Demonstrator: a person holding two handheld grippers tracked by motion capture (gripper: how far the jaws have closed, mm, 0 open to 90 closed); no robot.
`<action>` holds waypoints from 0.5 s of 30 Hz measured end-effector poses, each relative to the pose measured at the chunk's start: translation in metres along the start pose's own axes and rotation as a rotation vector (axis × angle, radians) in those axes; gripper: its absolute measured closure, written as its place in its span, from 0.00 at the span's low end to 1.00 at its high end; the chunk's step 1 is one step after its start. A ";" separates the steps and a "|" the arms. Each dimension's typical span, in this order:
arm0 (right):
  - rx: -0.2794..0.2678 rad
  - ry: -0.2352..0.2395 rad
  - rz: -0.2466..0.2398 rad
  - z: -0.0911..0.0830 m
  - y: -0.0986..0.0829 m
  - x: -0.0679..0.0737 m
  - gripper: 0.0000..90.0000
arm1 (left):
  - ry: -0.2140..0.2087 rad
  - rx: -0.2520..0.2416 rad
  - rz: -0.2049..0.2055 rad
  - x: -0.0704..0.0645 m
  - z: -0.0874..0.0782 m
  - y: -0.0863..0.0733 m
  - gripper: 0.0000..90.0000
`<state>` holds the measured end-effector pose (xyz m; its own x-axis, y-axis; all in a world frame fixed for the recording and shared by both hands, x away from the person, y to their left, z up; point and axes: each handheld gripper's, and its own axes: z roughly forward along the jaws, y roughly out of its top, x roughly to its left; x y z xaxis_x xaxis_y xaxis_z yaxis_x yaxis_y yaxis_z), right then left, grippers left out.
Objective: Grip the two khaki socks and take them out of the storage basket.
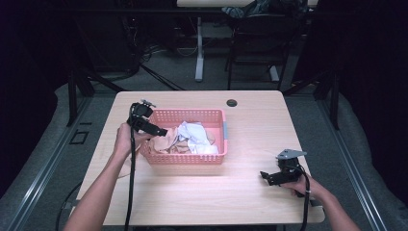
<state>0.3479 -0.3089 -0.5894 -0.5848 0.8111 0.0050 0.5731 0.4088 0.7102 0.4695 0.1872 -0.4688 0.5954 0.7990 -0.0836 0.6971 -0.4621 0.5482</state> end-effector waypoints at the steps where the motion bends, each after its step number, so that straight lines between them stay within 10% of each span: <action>1: 0.000 0.000 0.000 0.000 0.000 0.000 0.00 | -0.004 0.005 -0.002 -0.002 0.004 0.001 0.10; 15: -0.002 0.003 0.001 0.000 0.000 0.000 0.00 | 0.022 0.141 0.035 -0.016 0.051 0.012 0.34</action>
<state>0.3479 -0.3089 -0.5894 -0.5859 0.8103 0.0079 0.5729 0.4073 0.7113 0.4886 0.1489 -0.5028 0.6127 0.7889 -0.0475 0.7260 -0.5381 0.4282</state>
